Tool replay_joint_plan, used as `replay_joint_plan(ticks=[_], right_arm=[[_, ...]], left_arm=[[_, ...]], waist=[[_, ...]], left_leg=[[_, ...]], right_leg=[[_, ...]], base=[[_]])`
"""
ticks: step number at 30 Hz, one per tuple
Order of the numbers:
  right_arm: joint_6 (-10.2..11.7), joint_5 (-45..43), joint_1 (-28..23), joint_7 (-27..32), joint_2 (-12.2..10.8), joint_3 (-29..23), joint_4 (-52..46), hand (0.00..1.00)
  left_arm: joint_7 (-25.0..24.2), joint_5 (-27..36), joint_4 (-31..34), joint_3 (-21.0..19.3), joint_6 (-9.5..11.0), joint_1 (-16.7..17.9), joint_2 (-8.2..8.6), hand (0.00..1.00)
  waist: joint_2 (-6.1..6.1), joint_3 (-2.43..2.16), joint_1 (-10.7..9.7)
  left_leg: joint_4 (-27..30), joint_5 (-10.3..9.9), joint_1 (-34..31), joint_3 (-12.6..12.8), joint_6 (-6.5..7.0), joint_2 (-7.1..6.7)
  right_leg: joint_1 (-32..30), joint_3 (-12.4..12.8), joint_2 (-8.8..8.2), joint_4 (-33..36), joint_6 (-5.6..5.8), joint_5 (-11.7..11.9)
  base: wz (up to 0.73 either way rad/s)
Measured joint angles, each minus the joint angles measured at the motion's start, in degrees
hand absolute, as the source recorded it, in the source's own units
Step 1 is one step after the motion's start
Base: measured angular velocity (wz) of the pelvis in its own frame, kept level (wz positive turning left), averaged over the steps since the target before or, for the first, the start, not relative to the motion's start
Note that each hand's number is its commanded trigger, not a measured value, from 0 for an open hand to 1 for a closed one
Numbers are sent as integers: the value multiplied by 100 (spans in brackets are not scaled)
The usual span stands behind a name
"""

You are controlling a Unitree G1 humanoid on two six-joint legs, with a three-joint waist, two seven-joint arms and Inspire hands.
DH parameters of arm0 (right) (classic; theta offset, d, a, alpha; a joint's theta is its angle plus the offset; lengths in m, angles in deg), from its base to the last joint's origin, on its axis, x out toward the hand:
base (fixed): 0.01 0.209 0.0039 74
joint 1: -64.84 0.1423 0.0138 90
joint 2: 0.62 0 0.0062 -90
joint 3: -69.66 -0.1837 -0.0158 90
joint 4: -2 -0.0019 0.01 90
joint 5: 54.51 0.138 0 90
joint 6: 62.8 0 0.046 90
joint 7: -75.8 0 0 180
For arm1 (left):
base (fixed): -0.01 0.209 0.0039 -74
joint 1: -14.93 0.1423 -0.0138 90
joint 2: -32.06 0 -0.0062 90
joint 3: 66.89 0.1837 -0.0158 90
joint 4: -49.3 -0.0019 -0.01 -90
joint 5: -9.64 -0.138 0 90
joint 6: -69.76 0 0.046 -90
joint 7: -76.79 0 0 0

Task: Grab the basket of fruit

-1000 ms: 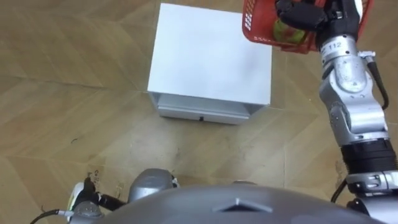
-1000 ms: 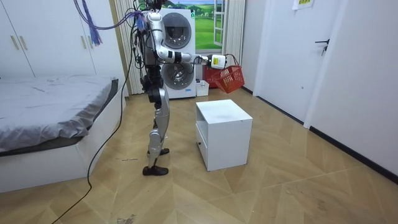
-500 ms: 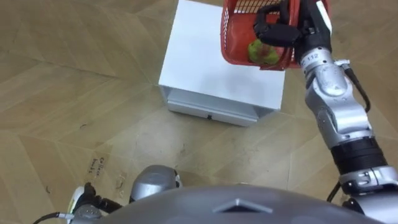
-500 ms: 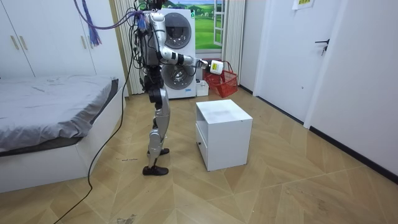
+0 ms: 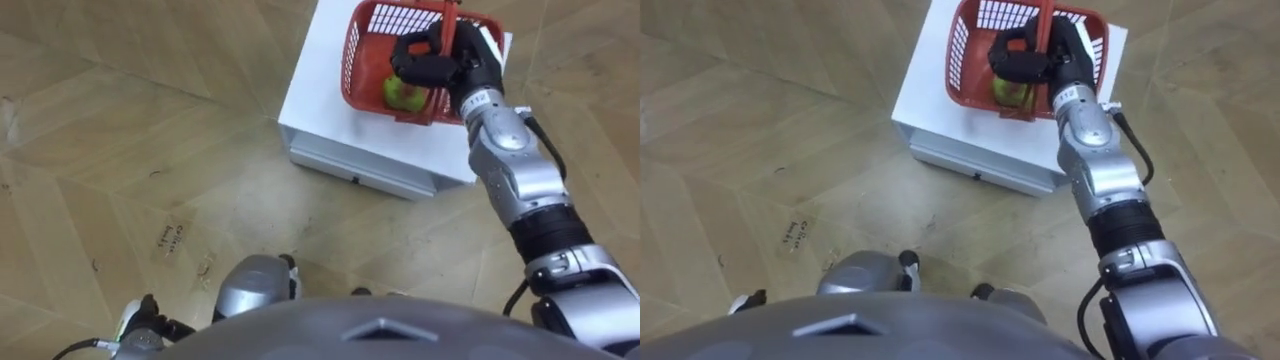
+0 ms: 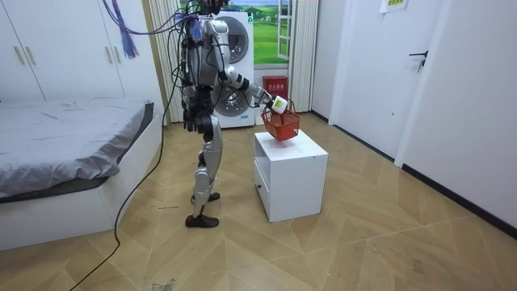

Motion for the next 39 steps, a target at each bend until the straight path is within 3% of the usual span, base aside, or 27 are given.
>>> replay_joint_plan(ticks=[5, 6, 7, 8, 9, 10, 11, 12, 13, 14, 15, 20, 26, 39], right_arm=[[0, 0, 55, 14, -6, 0, 267, 97], [0, -1, 55, 15, -6, 0, 274, 78], [12, -5, 56, 25, -2, -2, 315, 60], [29, -33, 82, 19, -11, 23, 342, 22], [38, -42, 177, 26, -18, 130, 309, 22], [79, -38, 165, 37, 16, 156, 306, 0], [91, -8, 104, 147, 21, 204, 350, 0], [89, 4, 104, 186, 89, 212, 430, 0], [89, 3, 104, 194, 108, 202, 436, 0], [92, 3, 133, 203, 139, 158, 438, 0], [100, 3, 149, 189, 126, 160, 493, 0], [101, -27, 153, 124, -10, 159, 695, 0], [91, -10, 128, -63, -14, 151, 927, 0], [81, -4, 119, -245, -21, 149, 904, 0]], left_arm=[[-5, 2, 7, -10, -2, 0, 0, 0], [-5, 2, 5, -10, -3, 0, 2, 0], [-6, -5, 6, -6, -4, -4, 10, 0], [11, -33, -5, -73, 27, -6, 2, 0], [10, -61, -63, -193, 74, 0, 0, 0], [18, -81, -157, -212, 85, -26, 20, 0], [9, -102, -238, -191, 123, -39, 28, 0], [9, -105, -236, -124, 126, -42, 33, 0], [8, -107, -229, -117, 127, -45, 36, 0], [8, -106, -228, -118, 108, -47, 33, 0], [11, -106, -242, -119, 54, -36, 2, 0], [-75, -110, -229, 51, 19, -44, 31, 0], [-90, -13, -231, 125, -6, -27, 37, 0], [-96, 55, -227, 159, -6, -31, 36, 0]], waist=[[120, -8, -28], [132, -9, -25], [203, 3, -53], [255, 29, -6], [187, 3, 22], [256, 12, -40], [287, 23, -113], [220, 55, -115], [234, 48, -115], [255, 35, -107], [132, 32, -39], [78, 37, -44], [143, 60, -25], [205, 19, -58]], left_leg=[[5, 1, -69, -110, 1, -4], [5, 2, -67, -175, 3, 4], [-11, 32, -13, -687, 23, 61], [-11, 33, -14, -1109, 18, 158], [89, 4, -139, -1035, -33, 195], [182, -71, -169, -977, -157, 237], [259, -97, -226, -672, -262, 267], [63, -83, -285, -423, -250, 230], [-79, -35, -366, -346, -239, 219], [-282, 454, -580, -202, -111, 242], [-212, 473, -526, -96, -107, 204], [-217, 494, -435, -168, -51, 13], [-76, 398, -438, -137, 138, -80], [134, 333, -553, -108, 205, -133]], right_leg=[[-84, -131, -18, 169, 0, 0], [-134, -156, -24, 264, -3, -2], [-438, -308, -47, 770, -36, -73], [-795, -225, 91, 672, -254, -157], [-1116, -106, 253, -109, -475, 334], [-1143, -178, 263, -68, -526, 745], [-1023, -137, 265, -86, -534, 816], [-973, -14, 223, -86, -532, 815], [-960, 35, 212, -93, -519, 806], [-941, -4, 214, -66, -418, 737], [-919, -8, 158, -54, -364, 662], [-772, -251, -5, -4, -222, 572], [-758, -303, -126, 214, -150, 491], [-838, -310, -194, 332, -94, 453]], base=[[4], [-7], [-32], [-62], [-55], [-17], [19], [19], [13], [0], [5], [22], [4], [0]])
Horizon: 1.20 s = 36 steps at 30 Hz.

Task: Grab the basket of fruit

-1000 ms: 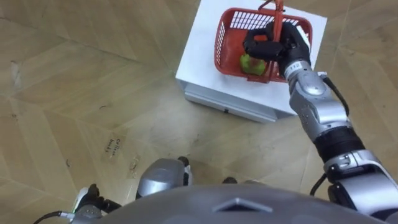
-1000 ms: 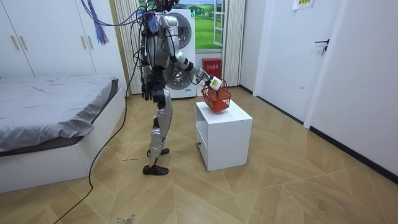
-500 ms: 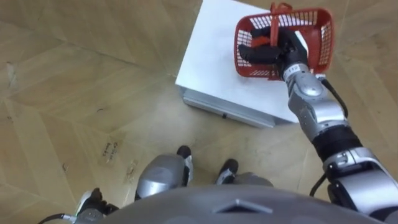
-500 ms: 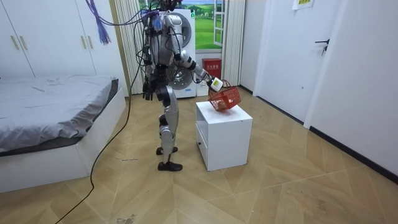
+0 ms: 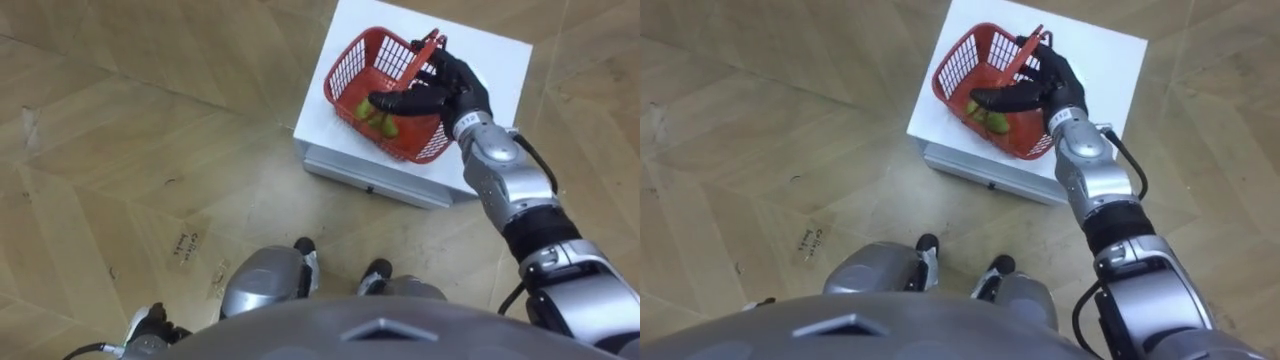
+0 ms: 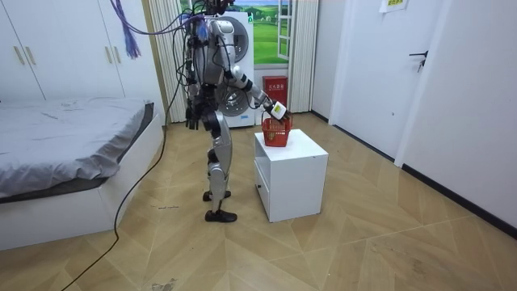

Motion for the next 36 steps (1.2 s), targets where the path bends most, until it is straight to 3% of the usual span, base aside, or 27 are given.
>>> replay_joint_plan(ticks=[12, 17, 27, 34, 36], right_arm=[[0, -3, 0, 2, -2, 1, -1, 0], [0, 22, 0, 1, -13, 2, -14, 0], [1, 438, -96, 33, -14, -9, -54, 0], [9, 397, -735, 224, 18, -331, -727, 0], [27, 385, -947, 228, 25, -480, -1050, 0]], left_arm=[[1, -9, 5, 1, 0, 0, 0, 0], [4, -5, 17, 0, 2, -1, -3, 0], [113, 4, 51, -7, 4, 4, 2, 0], [156, 4, 269, -73, 73, 53, 40, 0], [159, -13, 267, -169, 155, 75, 42, 0]], waist=[[-10, -14, -1], [-97, -61, -12], [-129, -45, -144], [-138, -46, -179], [-146, -55, -279]], left_leg=[[-4, -3, 12, 4, 6, -11], [20, 2, 20, 6, 11, -20], [-74, -4, 233, 5, 16, -28], [-174, -14, 412, 50, 30, -30], [-234, -5, 459, 56, 36, -35]], right_leg=[[-4, 11, -28, 73, 4, -5], [-3, 15, -35, 71, 9, -8], [221, 25, -28, 15, 22, -15], [334, 88, -31, -34, 43, -18], [343, 119, -29, -34, 54, -26]], base=[[0], [0], [0], [-4], [-5]])
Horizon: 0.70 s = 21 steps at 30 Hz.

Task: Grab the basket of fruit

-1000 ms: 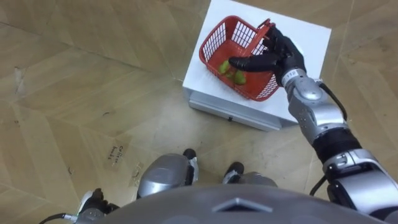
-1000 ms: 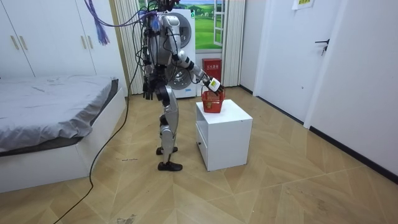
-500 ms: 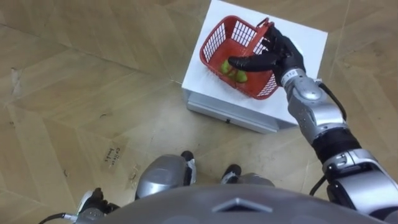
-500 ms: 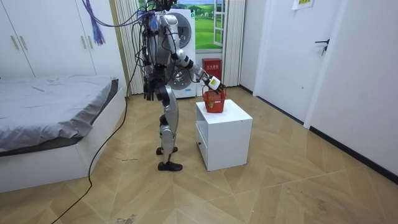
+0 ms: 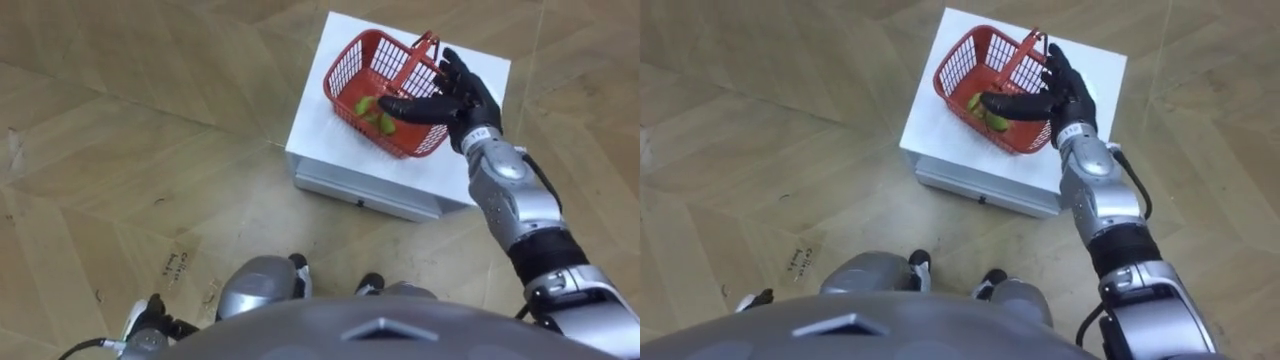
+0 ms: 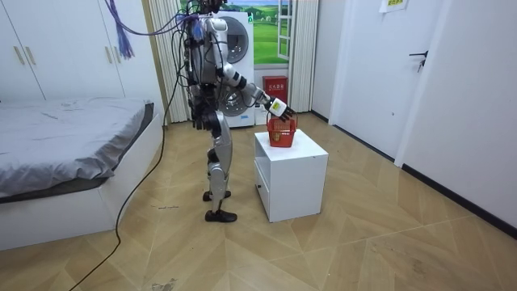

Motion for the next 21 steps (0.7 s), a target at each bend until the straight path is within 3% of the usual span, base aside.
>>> replay_joint_plan(ticks=[4, 7, 11, 21], right_arm=[[149, -32, -85, 32, 9, -161, -123, 0], [158, -29, -94, 4, 86, -181, -132, 0], [158, 88, -363, -44, 180, -202, -559, 0], [162, 12, -839, -67, 185, -450, -597, 0]], left_arm=[[76, -37, -14, -121, 46, 50, -2, 0], [98, -37, 71, -235, 61, 51, -18, 0], [215, -31, 211, -238, 63, 49, -18, 0], [467, -35, 257, -238, 60, 100, 7, 0]], waist=[[-5, -12, -110], [-54, -51, -217], [-84, -68, -267], [-78, -56, -383]], left_leg=[[-124, 6, 172, 113, 4, 10], [-174, 7, 257, 124, 5, 15], [-294, 7, 460, 123, 5, 8], [-361, 2, 669, 117, -3, 27]], right_leg=[[84, 79, 6, -29, 10, -6], [124, 103, 9, -41, 19, -12], [319, 129, 36, -152, 28, -13], [597, 115, 82, -299, 43, -9]], base=[[-13], [-5], [-2], [1]])
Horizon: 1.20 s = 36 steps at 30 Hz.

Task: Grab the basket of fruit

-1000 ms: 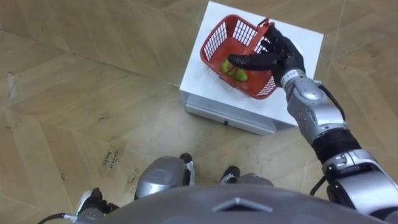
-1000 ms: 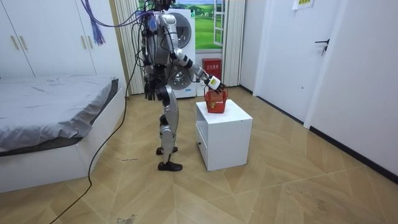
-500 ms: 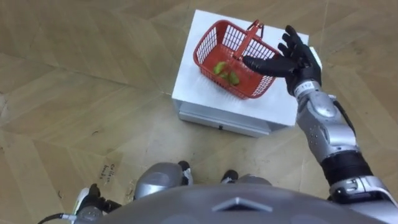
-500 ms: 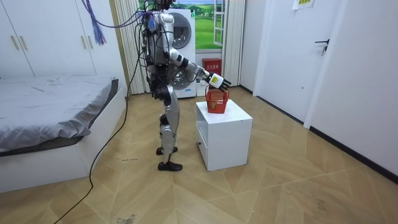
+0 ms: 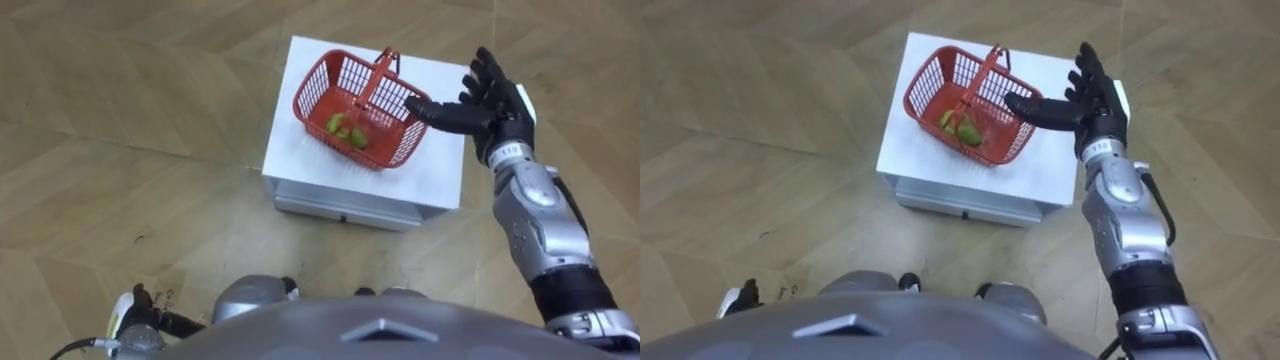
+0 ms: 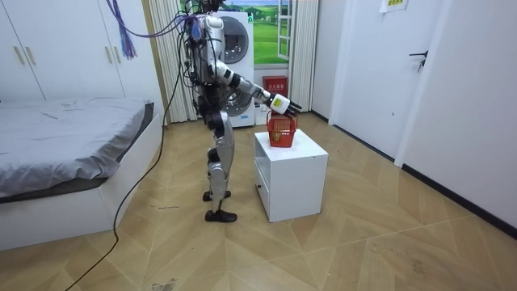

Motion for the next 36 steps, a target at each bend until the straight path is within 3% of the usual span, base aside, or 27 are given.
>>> replay_joint_plan(ticks=[7, 11, 16, 22, 28, 36], right_arm=[[20, -83, -98, 124, 24, -417, 469, 0], [52, -751, -120, 139, 23, -475, 1804, 0], [45, -1356, -421, 150, 23, -505, 3245, 0], [-67, -1544, -557, -84, -18, -535, 4321, 0], [-89, -1545, -499, -411, -331, -528, 5075, 0], [-687, -2219, -556, -665, -385, -549, 5627, 0]], left_arm=[[3, 15, 113, -166, 20, 188, 4, 0], [32, 34, 98, -254, 20, 195, 16, 0], [28, -37, 92, -279, 19, 161, 19, 0], [-9, -129, 21, -453, -49, 87, 94, 0], [-19, -245, -107, -477, -103, 98, 190, 0], [-236, -396, -156, -580, -315, 86, 210, 0]], waist=[[-36, 13, -105], [-83, -9, -222], [-31, -17, -257], [16, 17, -265], [-2, 11, -263], [41, 2, -309]], left_leg=[[-82, -1, 177, 32, -1, 7], [-103, -8, 255, -32, -9, 0], [-128, -15, 292, -65, -12, -10], [-164, -20, 417, -26, -15, 0], [-127, -71, 483, -34, -39, 26], [-145, -78, 479, -120, -60, 33]], right_leg=[[109, 5, 4, -11, 4, -3], [267, -52, 16, -107, 9, -2], [319, -75, 16, -118, 22, -11], [409, -18, 18, -106, 25, -17], [484, 88, 72, -133, 20, -23], [540, -43, 93, -197, 11, -39]], base=[[-2], [9], [2], [-6], [-3], [6]])
